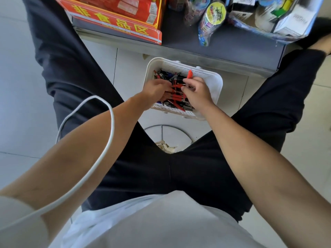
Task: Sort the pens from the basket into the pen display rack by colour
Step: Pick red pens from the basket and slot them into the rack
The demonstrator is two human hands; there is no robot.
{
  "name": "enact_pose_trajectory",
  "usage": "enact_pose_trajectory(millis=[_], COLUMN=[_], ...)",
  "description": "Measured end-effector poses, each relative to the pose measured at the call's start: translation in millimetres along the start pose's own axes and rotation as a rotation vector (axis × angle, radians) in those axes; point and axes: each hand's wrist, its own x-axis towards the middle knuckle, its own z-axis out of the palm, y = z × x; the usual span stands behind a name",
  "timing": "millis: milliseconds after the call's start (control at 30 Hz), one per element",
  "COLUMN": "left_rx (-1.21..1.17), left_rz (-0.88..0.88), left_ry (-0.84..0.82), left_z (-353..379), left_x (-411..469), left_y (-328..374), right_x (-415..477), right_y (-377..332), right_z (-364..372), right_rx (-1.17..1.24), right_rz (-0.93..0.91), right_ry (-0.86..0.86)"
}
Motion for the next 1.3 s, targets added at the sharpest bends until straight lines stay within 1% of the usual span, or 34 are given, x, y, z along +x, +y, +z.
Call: enact_pose_trajectory(millis=[100,200,267,333,367,433,500,533,567,600,633,667,700,767,800,867,967,1067,1167,1300], left_rx=[0.112,0.164,0.203,0.221,0.222,0.187,0.088,0.010,-0.065,-0.147,-0.221,-0.298,-0.356,-0.397,-0.396,-0.378,-0.360,-0.359,-0.354,-0.357], left_rz=[0.139,0.241,0.252,0.257,0.256,0.238,0.170,0.122,0.084,0.050,0.014,-0.031,-0.075,-0.149,-0.180,-0.215,-0.239,-0.257,-0.262,-0.246], left_ry=[-0.099,-0.203,-0.198,-0.188,-0.187,-0.176,-0.167,-0.143,-0.106,-0.073,-0.052,-0.048,-0.062,-0.088,-0.094,-0.096,-0.103,-0.110,-0.121,-0.122], left_z=[4.2,7.1,5.2,3.2,2.4,2.7,4.8,6.5,7.1,6.8,5.2,1.8,-2.5,-10.5,-14.1,-17.6,-17.5,-16.7,-16.3,-16.4], left_x=[-12.5,-24.0,-25.7,-24.8,-24.1,-20.3,-17.9,-16.9,-16.9,-15.7,-14.3,-11.5,-8.5,-1.8,2.4,6.1,8.3,13.6,15.1,14.4], left_y=[0.6,-4.3,-9.4,-14.1,-14.4,-12.2,-7.4,-4.8,-1.9,0.2,1.8,1.9,0.9,-3.6,-5.8,-7.9,-6.3,-7.2,-7.5,-8.3], right_x=[-18.4,-36.2,-43.3,-45.1,-45.6,-46.1,-41.0,-35.9,-30.4,-23.9,-17.5,-11.6,-6.3,6.6,13.8,25.9,40.9,51.0,48.9,38.1], right_y=[-16.5,-24.0,-27.8,-28.9,-29.4,-32.7,-33.8,-31.4,-27.2,-22.9,-17.0,-10.5,-3.6,10.6,14.9,19.5,21.7,26.2,24.6,22.7], right_z=[-3.3,1.6,5.1,8.1,8.5,7.7,7.1,7.3,7.9,8.7,8.5,8.6,9.1,11.9,14.3,21.1,30.9,38.7,36.8,23.3], right_rx=[0.089,0.102,0.079,0.104,0.175,0.431,0.655,0.683,0.640,0.539,0.404,0.250,0.082,-0.226,-0.341,-0.492,-0.634,-0.706,-0.689,-0.533], right_rz=[-0.039,-0.033,-0.046,-0.050,-0.045,-0.006,0.094,0.142,0.175,0.200,0.218,0.226,0.219,0.177,0.159,0.146,0.191,0.224,0.192,0.076], right_ry=[-0.068,-0.177,-0.230,-0.240,-0.238,-0.220,-0.139,-0.071,0.007,0.076,0.116,0.105,0.051,-0.114,-0.189,-0.295,-0.398,-0.401,-0.365,-0.286])
